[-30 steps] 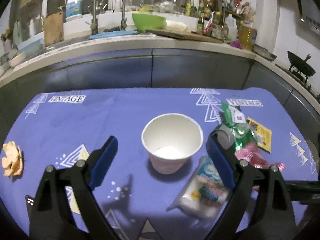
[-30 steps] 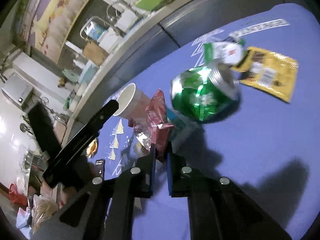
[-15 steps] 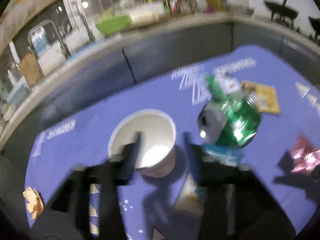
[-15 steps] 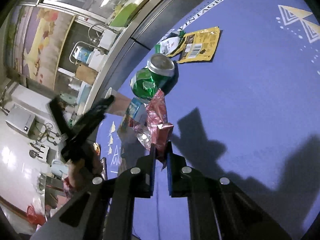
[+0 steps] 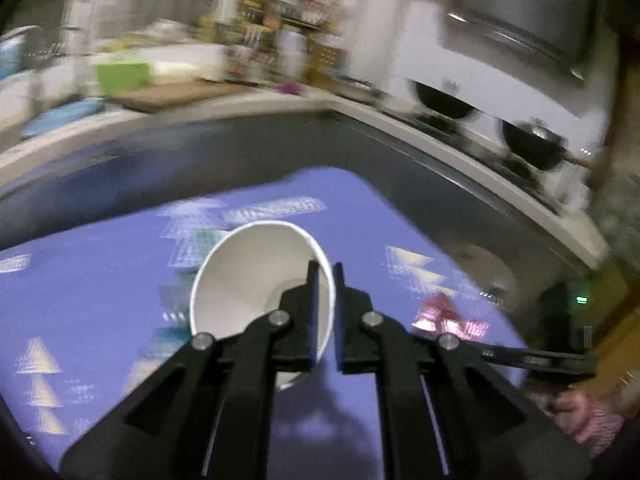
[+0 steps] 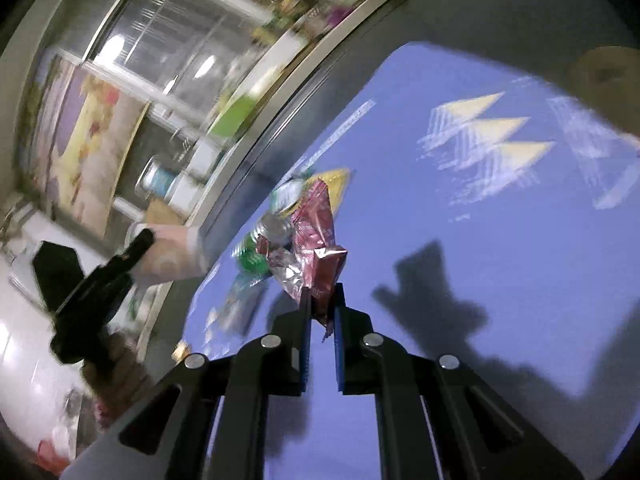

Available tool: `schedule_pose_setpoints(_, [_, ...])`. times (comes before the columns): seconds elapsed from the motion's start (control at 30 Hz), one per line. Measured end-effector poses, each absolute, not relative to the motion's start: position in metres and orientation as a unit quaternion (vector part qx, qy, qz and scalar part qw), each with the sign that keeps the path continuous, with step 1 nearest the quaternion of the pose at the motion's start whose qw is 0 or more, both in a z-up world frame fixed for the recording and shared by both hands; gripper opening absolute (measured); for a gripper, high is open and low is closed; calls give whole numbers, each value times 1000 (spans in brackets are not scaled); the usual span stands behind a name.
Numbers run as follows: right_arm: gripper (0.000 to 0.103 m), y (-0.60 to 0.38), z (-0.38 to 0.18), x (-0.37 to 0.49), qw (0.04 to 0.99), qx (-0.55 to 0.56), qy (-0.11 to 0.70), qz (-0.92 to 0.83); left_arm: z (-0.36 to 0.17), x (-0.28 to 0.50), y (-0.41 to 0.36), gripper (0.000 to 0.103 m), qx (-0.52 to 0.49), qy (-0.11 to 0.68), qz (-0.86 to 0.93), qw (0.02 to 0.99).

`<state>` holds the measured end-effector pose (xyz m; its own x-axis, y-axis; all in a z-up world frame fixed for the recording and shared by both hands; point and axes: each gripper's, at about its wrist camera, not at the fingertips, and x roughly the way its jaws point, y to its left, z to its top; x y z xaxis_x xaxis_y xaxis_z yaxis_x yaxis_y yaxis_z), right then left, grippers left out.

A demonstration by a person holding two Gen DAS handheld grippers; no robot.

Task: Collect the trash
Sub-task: 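Carry the cup and wrapper to the beige bin and open both tools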

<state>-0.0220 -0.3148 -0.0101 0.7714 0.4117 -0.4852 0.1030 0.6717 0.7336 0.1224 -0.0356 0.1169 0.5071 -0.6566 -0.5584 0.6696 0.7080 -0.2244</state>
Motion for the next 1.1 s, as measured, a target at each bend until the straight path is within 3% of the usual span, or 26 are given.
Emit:
schedule_pose_setpoints(0.23, [6, -429, -32, -103, 860, 433, 262, -64, 93, 85, -228, 5, 67, 356, -504, 784])
schedule_pose_setpoints(0.47, [8, -508, -54, -117, 849, 451, 232, -149, 70, 51, -395, 7, 158, 334, -536, 759])
schedule_pose_setpoints(0.5, [10, -515, -58, -109, 847, 451, 238, -152, 60, 52, -420, 9, 172, 343, -534, 754])
schedule_pose_setpoints(0.57, [23, -528, -67, -95, 838, 470, 237, -143, 45, 55, -447, 25, 192, 364, -524, 745])
schedule_pose_setpoints(0.6, [30, -534, -71, -91, 835, 478, 236, -138, 40, 59, -454, 31, 198, 370, -520, 744])
schedule_pose_setpoints(0.63, [52, -539, -74, -86, 832, 483, 235, -139, 35, 60, -463, 40, 203, 373, -515, 745])
schedule_pose_setpoints(0.67, [62, -542, -74, -85, 832, 483, 231, -145, 31, 59, -469, 44, 206, 372, -510, 748])
schedule_pose_setpoints(1.1, [63, -510, -60, -146, 845, 469, 178, -185, 50, 41, -367, 48, 141, 352, -477, 793])
